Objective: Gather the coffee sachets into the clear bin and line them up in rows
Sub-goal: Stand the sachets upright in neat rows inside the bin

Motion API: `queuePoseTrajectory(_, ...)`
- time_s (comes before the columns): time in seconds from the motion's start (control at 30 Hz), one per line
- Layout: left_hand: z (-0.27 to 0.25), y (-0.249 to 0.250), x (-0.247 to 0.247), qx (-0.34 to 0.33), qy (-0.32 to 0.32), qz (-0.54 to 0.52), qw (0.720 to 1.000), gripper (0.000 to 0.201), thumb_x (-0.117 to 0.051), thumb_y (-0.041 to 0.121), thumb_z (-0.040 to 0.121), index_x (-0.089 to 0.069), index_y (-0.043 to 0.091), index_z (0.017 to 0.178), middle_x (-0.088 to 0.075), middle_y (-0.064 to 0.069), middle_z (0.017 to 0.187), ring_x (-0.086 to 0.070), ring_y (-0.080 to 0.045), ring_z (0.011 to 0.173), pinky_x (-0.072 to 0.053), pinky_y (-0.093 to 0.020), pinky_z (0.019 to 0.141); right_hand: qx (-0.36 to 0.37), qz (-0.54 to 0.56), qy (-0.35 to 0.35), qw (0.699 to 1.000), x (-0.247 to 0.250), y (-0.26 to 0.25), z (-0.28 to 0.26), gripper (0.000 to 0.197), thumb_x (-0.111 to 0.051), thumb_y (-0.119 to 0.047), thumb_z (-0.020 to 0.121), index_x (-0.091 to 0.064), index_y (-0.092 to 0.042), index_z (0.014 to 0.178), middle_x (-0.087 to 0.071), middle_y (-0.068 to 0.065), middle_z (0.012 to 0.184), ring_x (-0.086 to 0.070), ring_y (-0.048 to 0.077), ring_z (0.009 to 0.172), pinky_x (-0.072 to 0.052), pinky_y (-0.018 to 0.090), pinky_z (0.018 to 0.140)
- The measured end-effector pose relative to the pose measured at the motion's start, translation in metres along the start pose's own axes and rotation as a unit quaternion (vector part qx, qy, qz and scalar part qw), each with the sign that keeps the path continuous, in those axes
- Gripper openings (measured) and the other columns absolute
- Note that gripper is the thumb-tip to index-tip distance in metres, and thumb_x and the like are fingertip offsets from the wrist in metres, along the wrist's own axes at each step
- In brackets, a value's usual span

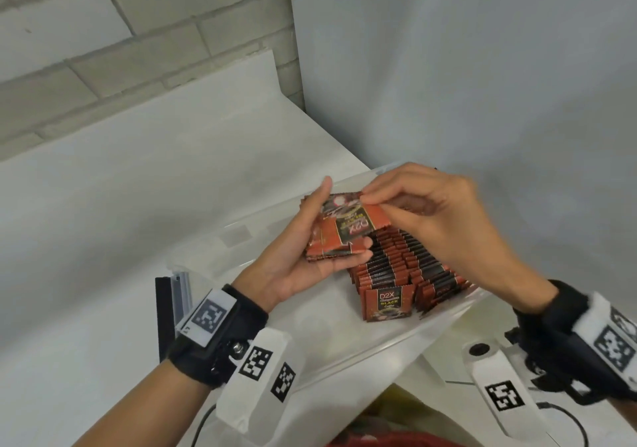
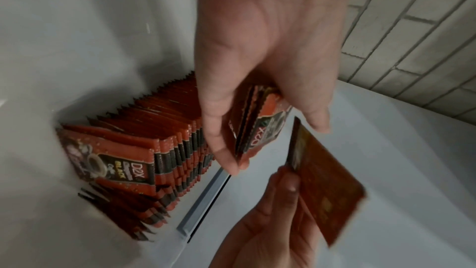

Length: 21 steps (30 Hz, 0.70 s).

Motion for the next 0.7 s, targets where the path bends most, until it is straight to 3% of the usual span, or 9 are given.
queuePoseTrajectory(0.1,-0.001,-0.001,-0.002,-0.005,-0.01,-0.008,1.0,0.018,-0.06,0.028,0.082,-0.067,0.012,0.088,-0.067,-0.009,0.077,-0.066,-0.019,0.068,-0.058,-0.031,0.062,0.047,-0.088,-0.017,0.995,-0.007,-0.001,0.0,0.018,-0.068,-0.002,0.084,-0.075,-0.01,0.099,-0.07,-0.002,0.102,-0.067,0.007,0.096,-0.054,0.02,0.085)
queuePoseTrajectory(0.2,0.001,0.002,0.0,-0.024,-0.017,-0.02,0.999,0.015,-0.06,0.017,0.081,-0.063,0.011,0.094,-0.069,-0.008,0.081,-0.068,-0.017,0.073,-0.058,-0.03,0.063,0.048,-0.122,-0.02,0.991,-0.009,0.001,-0.001,0.022,-0.067,-0.002,0.086,-0.075,-0.012,0.103,-0.069,-0.004,0.105,-0.065,0.004,0.099,-0.052,0.016,0.086)
queuePoseTrajectory(0.33,0.004,0.008,0.003,-0.067,-0.006,-0.02,0.998,0.015,-0.063,0.017,0.078,-0.077,0.013,0.082,-0.073,-0.01,0.094,-0.07,-0.02,0.085,-0.057,-0.038,0.085,-0.087,-0.016,-0.001,0.996,-0.006,0.013,-0.005,0.025,-0.062,-0.003,0.091,-0.068,-0.019,0.108,-0.069,-0.006,0.101,-0.067,0.008,0.097,-0.053,0.023,0.088)
queuePoseTrajectory(0.4,0.004,0.012,0.004,-0.093,0.002,-0.029,0.995,0.015,-0.063,0.018,0.078,-0.077,0.013,0.08,-0.073,-0.01,0.095,-0.07,-0.02,0.087,-0.053,-0.038,0.091,-0.167,0.029,-0.009,0.985,-0.004,0.015,-0.007,0.014,-0.065,-0.026,0.089,-0.064,-0.021,0.102,-0.07,-0.006,0.092,-0.067,0.006,0.088,-0.053,0.021,0.081)
queuePoseTrajectory(0.43,0.004,0.014,0.005,-0.104,0.005,-0.033,0.994,0.015,-0.062,0.018,0.079,-0.075,0.012,0.083,-0.073,-0.01,0.095,-0.07,-0.02,0.087,-0.054,-0.037,0.09,-0.196,0.042,-0.024,0.979,-0.004,0.014,-0.009,0.024,-0.065,-0.038,0.084,-0.064,-0.019,0.098,-0.07,-0.006,0.087,-0.067,0.005,0.081,-0.051,0.017,0.076)
queuePoseTrajectory(0.5,0.004,0.016,0.008,-0.121,0.008,-0.038,0.992,0.015,-0.061,0.018,0.081,-0.07,0.009,0.09,-0.071,-0.011,0.096,-0.07,-0.02,0.089,-0.055,-0.035,0.088,-0.233,0.075,-0.066,0.967,-0.007,0.014,-0.011,0.038,-0.063,-0.046,0.075,-0.064,-0.014,0.096,-0.071,-0.004,0.08,-0.067,0.006,0.072,-0.051,0.014,0.07)
queuePoseTrajectory(0.6,0.003,0.017,0.008,-0.14,-0.002,-0.037,0.989,0.014,-0.061,0.016,0.084,-0.071,0.01,0.09,-0.07,-0.01,0.098,-0.068,-0.021,0.092,-0.051,-0.036,0.093,-0.262,0.106,-0.113,0.953,-0.015,0.015,-0.012,0.04,-0.069,-0.038,0.072,-0.067,-0.01,0.1,-0.073,0.004,0.081,-0.068,0.01,0.069,-0.053,0.015,0.07)
queuePoseTrajectory(0.7,0.002,0.019,0.008,-0.156,-0.003,-0.028,0.987,0.016,-0.058,0.014,0.084,-0.074,0.011,0.086,-0.071,-0.009,0.095,-0.069,-0.02,0.091,-0.053,-0.033,0.091,-0.286,0.137,-0.13,0.939,-0.02,0.019,-0.012,0.023,-0.073,-0.021,0.078,-0.07,-0.013,0.099,-0.074,0.01,0.082,-0.068,0.01,0.066,-0.052,0.013,0.066)
Point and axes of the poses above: each hand's wrist, its own z-axis towards the middle knuckle, its own x-axis out of the back of the hand, y = z × x, the point moved 5 cm from there along z, towards the middle knuckle
